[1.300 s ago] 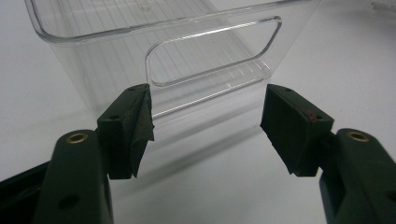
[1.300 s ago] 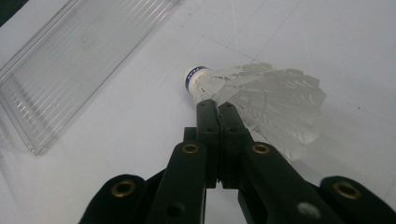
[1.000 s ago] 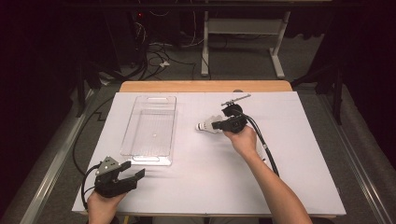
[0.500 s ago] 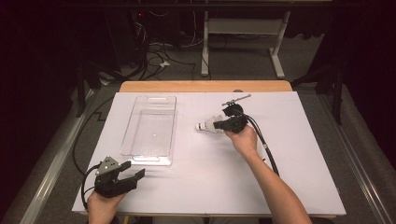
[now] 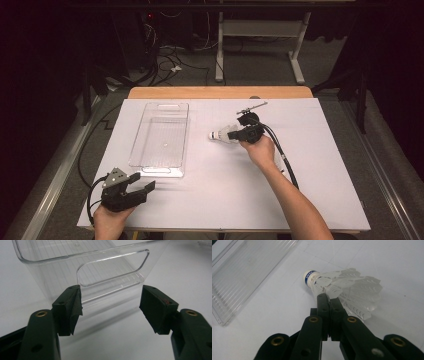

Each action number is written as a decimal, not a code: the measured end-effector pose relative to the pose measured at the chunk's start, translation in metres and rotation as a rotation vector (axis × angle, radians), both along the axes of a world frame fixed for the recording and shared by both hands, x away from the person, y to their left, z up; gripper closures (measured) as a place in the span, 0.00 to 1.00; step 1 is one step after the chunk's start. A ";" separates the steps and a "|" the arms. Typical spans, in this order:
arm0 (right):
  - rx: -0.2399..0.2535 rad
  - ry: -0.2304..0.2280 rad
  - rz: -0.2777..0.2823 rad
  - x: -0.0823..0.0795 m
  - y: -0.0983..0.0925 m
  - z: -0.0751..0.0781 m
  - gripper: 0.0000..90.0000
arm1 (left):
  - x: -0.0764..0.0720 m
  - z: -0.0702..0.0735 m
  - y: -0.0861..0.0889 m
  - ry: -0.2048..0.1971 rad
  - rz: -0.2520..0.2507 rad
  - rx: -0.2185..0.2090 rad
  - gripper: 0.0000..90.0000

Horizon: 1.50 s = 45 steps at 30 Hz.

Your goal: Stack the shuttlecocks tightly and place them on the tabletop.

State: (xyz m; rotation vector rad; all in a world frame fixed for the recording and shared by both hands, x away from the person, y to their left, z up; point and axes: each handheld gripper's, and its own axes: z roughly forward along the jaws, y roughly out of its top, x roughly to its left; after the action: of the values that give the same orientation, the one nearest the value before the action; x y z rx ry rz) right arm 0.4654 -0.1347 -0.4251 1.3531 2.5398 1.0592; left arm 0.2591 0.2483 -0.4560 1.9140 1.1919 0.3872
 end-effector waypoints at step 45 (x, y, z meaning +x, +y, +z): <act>-0.047 0.002 -0.019 -0.005 -0.010 0.006 0.78 | 0.000 0.000 0.000 0.000 -0.003 -0.004 0.39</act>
State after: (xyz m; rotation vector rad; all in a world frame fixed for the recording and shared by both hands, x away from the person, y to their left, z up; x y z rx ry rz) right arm 0.4601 -0.1444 -0.4195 1.3646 2.5308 0.9894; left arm 0.2595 0.2480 -0.4563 1.9127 1.1890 0.3827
